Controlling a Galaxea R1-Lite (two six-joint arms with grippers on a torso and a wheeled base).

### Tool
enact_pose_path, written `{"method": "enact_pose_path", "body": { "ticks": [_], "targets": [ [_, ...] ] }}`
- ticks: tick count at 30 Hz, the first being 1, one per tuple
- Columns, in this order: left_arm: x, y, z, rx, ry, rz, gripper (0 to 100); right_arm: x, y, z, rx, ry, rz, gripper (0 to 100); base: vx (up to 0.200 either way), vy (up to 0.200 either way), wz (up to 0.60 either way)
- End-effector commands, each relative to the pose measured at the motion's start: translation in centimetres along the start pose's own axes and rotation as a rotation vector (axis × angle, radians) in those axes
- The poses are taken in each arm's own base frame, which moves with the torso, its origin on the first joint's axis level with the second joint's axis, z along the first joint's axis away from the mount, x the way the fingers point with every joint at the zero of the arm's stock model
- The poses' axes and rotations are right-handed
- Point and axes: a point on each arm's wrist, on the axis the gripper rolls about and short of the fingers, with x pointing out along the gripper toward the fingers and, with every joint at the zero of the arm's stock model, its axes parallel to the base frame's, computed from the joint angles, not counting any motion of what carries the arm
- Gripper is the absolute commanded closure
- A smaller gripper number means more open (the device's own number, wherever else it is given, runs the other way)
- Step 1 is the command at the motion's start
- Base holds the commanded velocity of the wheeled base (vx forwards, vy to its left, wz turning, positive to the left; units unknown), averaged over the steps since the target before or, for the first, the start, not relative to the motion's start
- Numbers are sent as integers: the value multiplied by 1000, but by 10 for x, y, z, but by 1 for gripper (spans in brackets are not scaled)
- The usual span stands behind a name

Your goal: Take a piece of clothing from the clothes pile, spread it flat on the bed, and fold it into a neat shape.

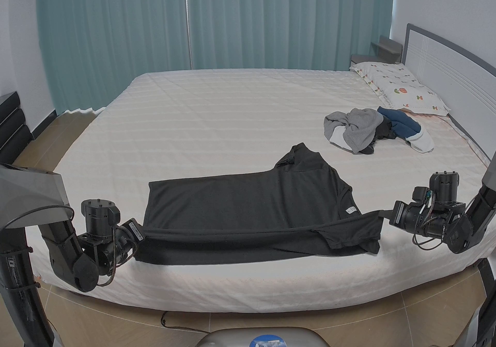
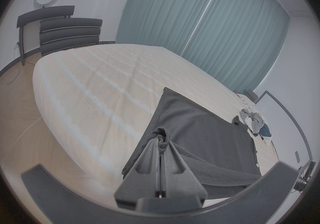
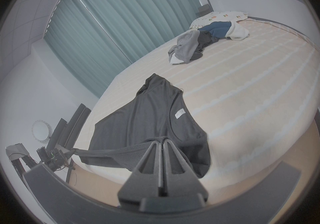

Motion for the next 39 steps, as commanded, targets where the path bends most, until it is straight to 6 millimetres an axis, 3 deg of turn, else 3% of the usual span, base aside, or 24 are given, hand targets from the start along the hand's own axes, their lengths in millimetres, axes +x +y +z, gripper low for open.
{"method": "enact_pose_path", "body": {
  "ticks": [1, 9, 21, 29, 39],
  "targets": [
    [-9, 2, 1, 1, 2, 1, 100, -15, 3, -5, -2, 6, 0, 100, 0, 0, 0],
    [-45, 15, -7, 18, 44, 24, 100, -47, -4, -22, 23, 35, -34, 100, 0, 0, 0],
    [-58, 21, -21, 82, 107, 41, 100, -70, -15, -45, 6, 96, -87, 100, 0, 0, 0],
    [-41, 5, -7, 65, 39, -10, 100, -56, -11, -28, -12, 52, -62, 100, 0, 0, 0],
    [8, -1, -4, 49, 5, 6, 100, -6, -10, -13, -19, 45, -28, 100, 0, 0, 0]
  ]
}}
